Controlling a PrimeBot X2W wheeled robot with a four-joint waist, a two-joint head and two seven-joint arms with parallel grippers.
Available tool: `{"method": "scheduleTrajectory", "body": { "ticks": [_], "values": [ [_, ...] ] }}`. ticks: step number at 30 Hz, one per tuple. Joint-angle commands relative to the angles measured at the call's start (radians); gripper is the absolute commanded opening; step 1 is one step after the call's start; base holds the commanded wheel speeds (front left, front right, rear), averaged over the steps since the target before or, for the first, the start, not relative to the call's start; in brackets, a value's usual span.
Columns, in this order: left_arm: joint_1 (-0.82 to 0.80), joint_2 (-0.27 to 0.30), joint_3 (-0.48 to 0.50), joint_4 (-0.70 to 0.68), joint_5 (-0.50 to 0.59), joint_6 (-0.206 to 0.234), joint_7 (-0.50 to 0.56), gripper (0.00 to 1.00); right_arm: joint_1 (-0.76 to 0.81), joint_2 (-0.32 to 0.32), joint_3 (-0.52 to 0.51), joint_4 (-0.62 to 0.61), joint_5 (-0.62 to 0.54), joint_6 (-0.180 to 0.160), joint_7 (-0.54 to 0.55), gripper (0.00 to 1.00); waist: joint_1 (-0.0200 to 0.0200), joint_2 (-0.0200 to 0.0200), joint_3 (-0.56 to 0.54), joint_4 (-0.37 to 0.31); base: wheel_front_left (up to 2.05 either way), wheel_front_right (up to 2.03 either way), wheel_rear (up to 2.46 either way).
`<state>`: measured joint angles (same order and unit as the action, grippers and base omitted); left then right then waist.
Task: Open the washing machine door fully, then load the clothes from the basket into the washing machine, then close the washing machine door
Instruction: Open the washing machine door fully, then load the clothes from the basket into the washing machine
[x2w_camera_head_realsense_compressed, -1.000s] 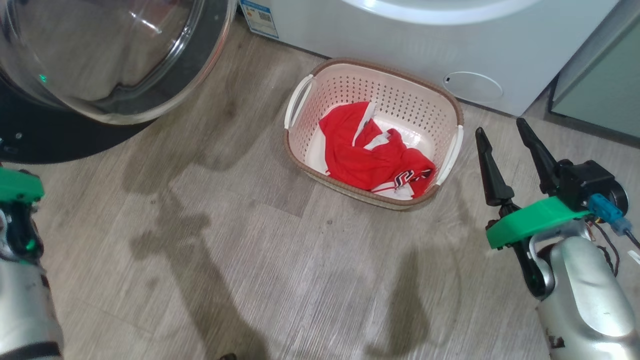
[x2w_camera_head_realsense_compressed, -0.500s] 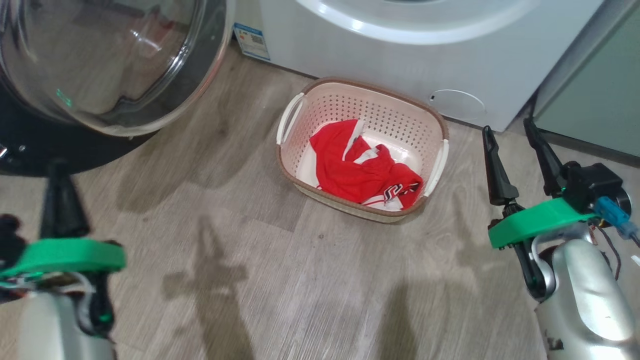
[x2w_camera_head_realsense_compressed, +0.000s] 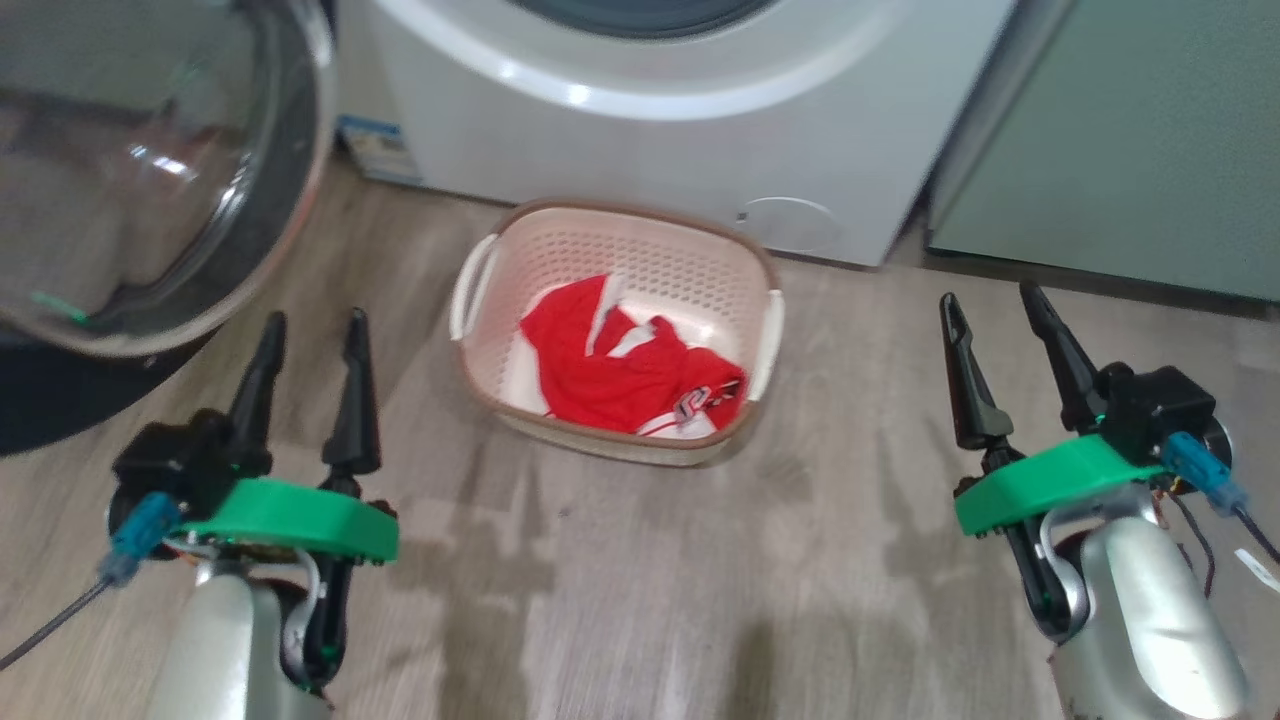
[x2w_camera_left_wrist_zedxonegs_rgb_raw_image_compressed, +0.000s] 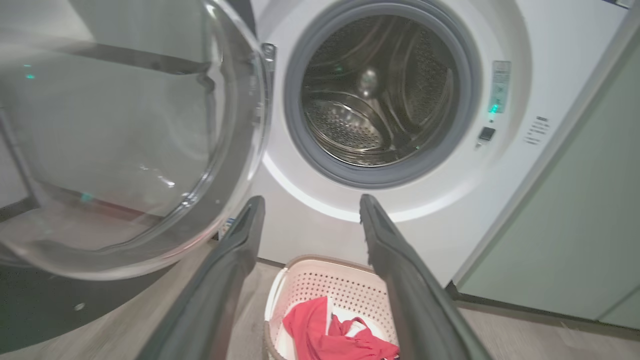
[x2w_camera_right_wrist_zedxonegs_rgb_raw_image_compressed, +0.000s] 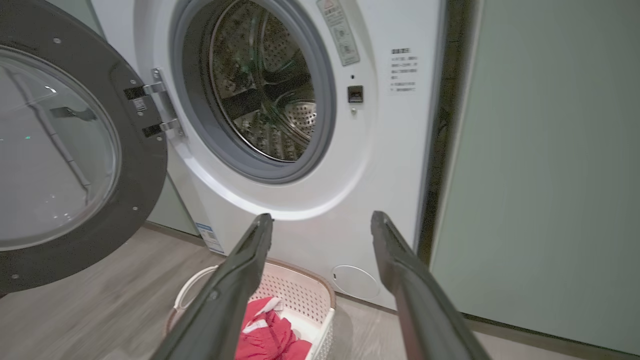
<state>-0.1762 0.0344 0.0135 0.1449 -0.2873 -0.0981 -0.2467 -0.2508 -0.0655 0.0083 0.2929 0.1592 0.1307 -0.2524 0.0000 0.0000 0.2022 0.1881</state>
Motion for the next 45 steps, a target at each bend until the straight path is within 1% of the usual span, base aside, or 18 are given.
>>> {"method": "scheduleTrajectory", "body": {
  "ticks": [1,2,8,13,18,28,45],
  "values": [
    [-0.005,0.019,0.017,-0.031,0.014,0.000,0.003,1.00,-0.002,0.010,0.024,-0.037,-0.002,0.000,-0.009,1.00,0.0000,0.0000,-0.024,-0.052,0.00,0.00,0.00],
    [-0.001,0.022,-0.001,-0.030,0.023,-0.001,0.009,1.00,0.009,0.012,0.026,-0.042,-0.003,0.000,-0.009,1.00,0.0000,0.0000,-0.032,-0.085,0.00,0.00,0.00],
    [0.003,0.035,-0.027,-0.023,0.046,0.003,0.020,1.00,0.041,0.015,0.021,-0.062,-0.003,0.000,-0.009,1.00,0.0000,0.0000,-0.053,-0.165,0.00,0.00,0.00],
    [0.014,0.044,-0.034,-0.021,0.057,0.013,0.025,1.00,0.073,0.015,0.018,-0.079,0.013,0.000,-0.009,1.00,0.0000,0.0000,-0.071,-0.211,0.00,0.00,0.00],
    [0.032,0.054,-0.038,-0.028,0.064,0.022,0.030,1.00,0.104,0.015,0.010,-0.096,0.023,0.000,-0.009,1.00,0.0000,0.0000,-0.086,-0.239,0.00,0.00,0.00],
    [0.038,0.069,-0.043,-0.046,0.076,0.042,0.040,1.00,0.101,0.015,0.009,-0.104,0.031,0.000,-0.009,1.00,0.0000,0.0000,-0.079,-0.259,0.00,0.00,0.00],
    [0.025,0.079,-0.054,-0.043,0.067,0.053,0.045,1.00,0.089,0.015,0.006,-0.100,0.038,0.000,-0.009,1.00,0.0000,0.0000,-0.067,-0.252,0.00,0.00,0.00]
  ]
}}
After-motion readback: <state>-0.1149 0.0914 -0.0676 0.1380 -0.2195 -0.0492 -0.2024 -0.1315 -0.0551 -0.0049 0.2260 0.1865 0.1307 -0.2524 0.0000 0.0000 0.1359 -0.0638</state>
